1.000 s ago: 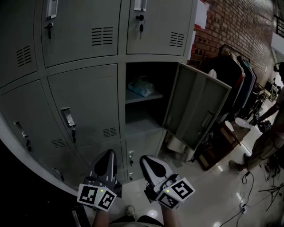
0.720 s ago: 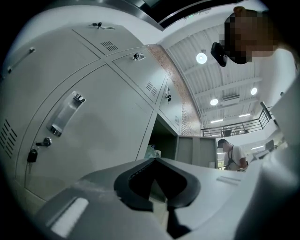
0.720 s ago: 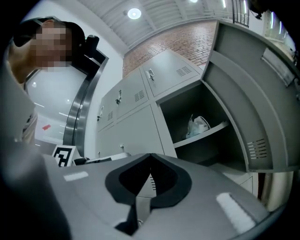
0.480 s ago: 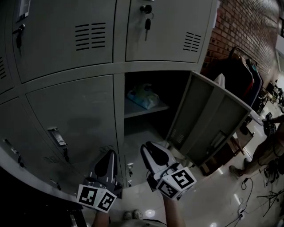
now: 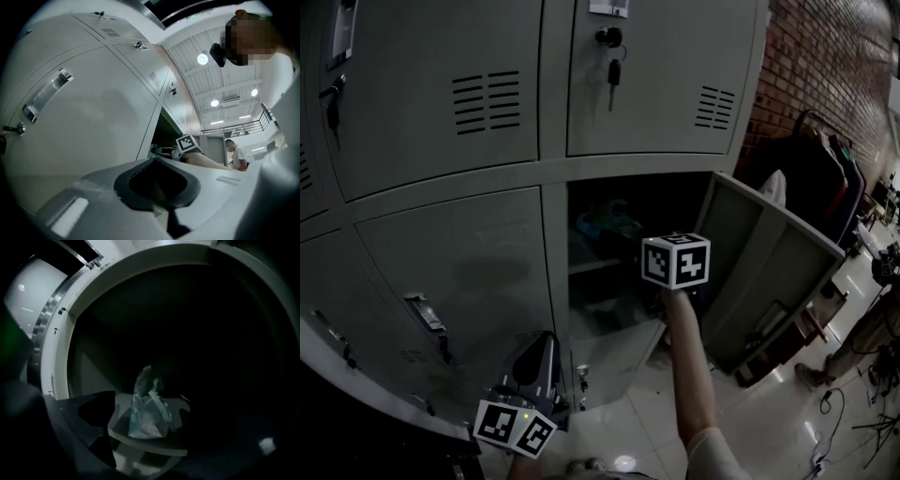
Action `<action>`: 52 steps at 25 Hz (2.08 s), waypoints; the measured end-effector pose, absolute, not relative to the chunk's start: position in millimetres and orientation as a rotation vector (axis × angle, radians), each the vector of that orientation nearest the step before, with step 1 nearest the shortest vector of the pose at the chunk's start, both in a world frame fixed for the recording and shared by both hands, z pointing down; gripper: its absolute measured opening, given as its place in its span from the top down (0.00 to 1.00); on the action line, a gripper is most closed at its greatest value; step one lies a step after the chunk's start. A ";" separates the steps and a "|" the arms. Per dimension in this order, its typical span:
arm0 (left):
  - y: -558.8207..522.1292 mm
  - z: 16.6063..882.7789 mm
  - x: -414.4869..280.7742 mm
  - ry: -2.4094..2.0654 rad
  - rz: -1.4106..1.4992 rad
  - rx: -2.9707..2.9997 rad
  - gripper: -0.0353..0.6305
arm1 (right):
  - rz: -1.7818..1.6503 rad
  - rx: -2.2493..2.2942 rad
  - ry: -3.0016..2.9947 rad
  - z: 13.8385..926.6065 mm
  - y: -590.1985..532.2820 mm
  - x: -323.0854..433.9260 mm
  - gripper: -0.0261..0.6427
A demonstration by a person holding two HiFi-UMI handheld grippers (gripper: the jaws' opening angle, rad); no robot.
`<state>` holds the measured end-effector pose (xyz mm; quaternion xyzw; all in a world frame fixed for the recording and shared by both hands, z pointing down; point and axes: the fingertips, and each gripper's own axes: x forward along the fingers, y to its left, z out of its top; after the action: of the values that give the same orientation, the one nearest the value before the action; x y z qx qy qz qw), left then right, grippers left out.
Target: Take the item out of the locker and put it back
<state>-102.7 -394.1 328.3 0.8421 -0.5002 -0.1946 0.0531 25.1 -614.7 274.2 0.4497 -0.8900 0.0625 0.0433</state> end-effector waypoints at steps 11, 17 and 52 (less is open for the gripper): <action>-402.3 329.0 -111.4 -1.562 -0.603 2.519 0.94 | 0.103 1.452 -2.782 272.4 -604.2 23.3 0.93; -393.8 319.6 -106.7 -1.586 -0.559 2.570 0.94 | -0.058 1.540 -3.026 224.9 -514.4 48.0 0.93; -380.0 320.7 -111.2 -1.604 -0.524 2.598 0.94 | 0.087 1.703 -3.101 306.7 -367.5 57.6 0.92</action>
<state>-111.2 -380.0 320.7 0.8384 -0.5176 -0.1692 0.0220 57.6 -367.5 306.7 0.4718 -0.8590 0.0241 -0.1973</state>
